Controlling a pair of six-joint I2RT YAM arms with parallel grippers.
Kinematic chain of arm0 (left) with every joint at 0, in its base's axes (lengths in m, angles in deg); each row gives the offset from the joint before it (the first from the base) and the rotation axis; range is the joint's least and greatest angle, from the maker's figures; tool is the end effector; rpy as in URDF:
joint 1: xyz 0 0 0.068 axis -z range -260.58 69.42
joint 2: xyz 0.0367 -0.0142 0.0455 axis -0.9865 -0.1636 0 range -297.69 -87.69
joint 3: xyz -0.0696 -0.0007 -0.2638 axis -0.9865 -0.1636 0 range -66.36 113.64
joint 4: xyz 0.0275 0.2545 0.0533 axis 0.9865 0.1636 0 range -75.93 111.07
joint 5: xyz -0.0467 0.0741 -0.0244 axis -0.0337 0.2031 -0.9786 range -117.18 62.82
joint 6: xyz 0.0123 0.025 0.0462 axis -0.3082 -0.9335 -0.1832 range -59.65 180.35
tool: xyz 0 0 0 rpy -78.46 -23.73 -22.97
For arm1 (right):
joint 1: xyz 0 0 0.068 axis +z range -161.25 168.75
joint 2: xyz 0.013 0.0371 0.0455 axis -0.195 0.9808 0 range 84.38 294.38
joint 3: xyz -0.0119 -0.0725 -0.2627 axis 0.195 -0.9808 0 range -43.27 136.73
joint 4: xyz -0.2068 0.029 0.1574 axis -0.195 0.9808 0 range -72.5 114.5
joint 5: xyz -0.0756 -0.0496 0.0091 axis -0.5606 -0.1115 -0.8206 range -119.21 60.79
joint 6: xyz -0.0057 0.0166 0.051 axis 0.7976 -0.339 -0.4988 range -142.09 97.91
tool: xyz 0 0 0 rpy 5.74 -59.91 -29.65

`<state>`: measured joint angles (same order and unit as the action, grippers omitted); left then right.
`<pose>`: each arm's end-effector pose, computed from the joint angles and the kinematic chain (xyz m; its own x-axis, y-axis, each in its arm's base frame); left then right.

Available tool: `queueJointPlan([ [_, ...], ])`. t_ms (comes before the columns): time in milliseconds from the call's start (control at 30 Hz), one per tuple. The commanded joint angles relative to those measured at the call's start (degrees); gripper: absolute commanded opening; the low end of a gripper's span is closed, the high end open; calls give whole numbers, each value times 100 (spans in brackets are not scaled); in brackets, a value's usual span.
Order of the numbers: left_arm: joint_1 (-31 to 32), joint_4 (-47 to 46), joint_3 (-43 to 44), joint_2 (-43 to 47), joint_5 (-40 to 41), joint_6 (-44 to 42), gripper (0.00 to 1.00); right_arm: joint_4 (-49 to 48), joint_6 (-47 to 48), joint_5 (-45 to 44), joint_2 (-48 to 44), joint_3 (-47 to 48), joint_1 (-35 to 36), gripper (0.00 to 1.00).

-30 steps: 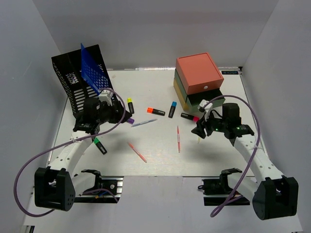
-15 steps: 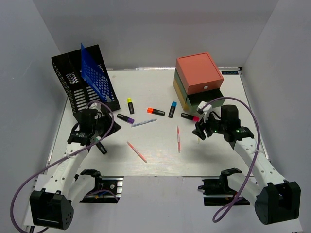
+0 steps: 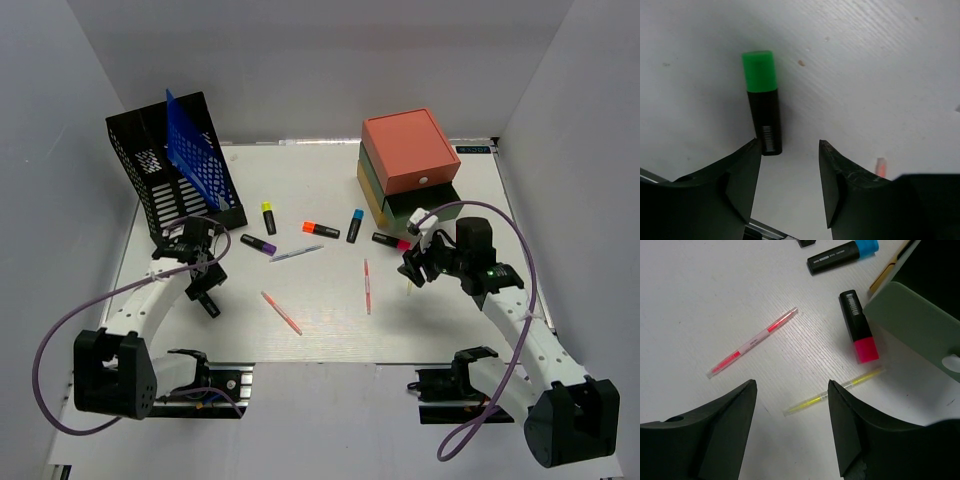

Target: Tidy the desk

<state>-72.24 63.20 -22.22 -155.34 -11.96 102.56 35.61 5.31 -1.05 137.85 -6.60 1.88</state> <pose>0.1998 -0.0200 0.2115 -0.7415 -0.5465 -0.3893 -0.5882 0.8086 -0.0148 0.1921 0.0620 0.2518 -0.2293 -0.4701 -0.8523 -0.7688 0.6245 -0.1375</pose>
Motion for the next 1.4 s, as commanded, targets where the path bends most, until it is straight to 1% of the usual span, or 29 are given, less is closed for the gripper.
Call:
queueJointPlan([
  [0, -16, 142, -20, 16, 508, 41, 60, -202, -33, -48, -126, -28, -38, 65],
  [67, -16, 133, -11, -80, 560, 15, 62, -202, -24, -30, -144, -37, -21, 66],
  [200, -16, 238, 50, -580, 649, 32, 63, -229, -6, -13, -144, -28, -38, 69],
  [400, -16, 10, -55, -985, 429, -64, 62, -211, -33, -13, -188, -37, -91, 70],
  [467, -16, 36, -19, -1205, 464, -91, 61, -168, -24, 84, -188, -19, -117, 70],
  [700, -16, -280, -178, -1627, 218, -161, 63, -106, -50, 207, -188, -1, -258, 70],
  [800, -16, -412, -221, -1882, 34, -205, 61, -53, -42, 304, -179, 16, -310, 71],
  [900, -16, -491, -257, -2006, -160, -205, 54, -35, -33, 348, -188, 16, -416, 71],
  [933, -16, -526, -265, -1997, -186, -205, 50, -35, -41, 365, -188, 7, -416, 71],
  [1000, -16, -553, -283, -1892, -283, -205, 44, -27, -33, 392, -179, 16, -451, 71],
  [1033, -16, -544, -283, -1839, -309, -214, 40, -27, -41, 400, -188, 16, -486, 70],
  [1100, -16, -527, -283, -1646, -423, -214, 35, -9, -41, 444, -171, 7, -530, 70],
  [1133, -16, -527, -301, -1576, -502, -214, 29, 0, -15, 479, -171, 7, -522, 70],
  [1167, -16, -527, -301, -1488, -599, -214, 25, 17, 11, 532, -162, 7, -565, 70],
  [1233, 45, -500, -310, -1189, -836, -231, 21, 35, 20, 550, -144, 16, -574, 69],
  [1267, 45, -509, -318, -1093, -941, -258, 17, 44, 11, 567, -127, 34, -600, 69],
  [1333, 45, -570, -371, -689, -1432, -433, 11, 61, 11, 585, -118, 42, -609, 66],
  [1367, 97, -623, -397, -522, -1730, -529, 6, 79, 20, 629, -109, 42, -627, 65],
])
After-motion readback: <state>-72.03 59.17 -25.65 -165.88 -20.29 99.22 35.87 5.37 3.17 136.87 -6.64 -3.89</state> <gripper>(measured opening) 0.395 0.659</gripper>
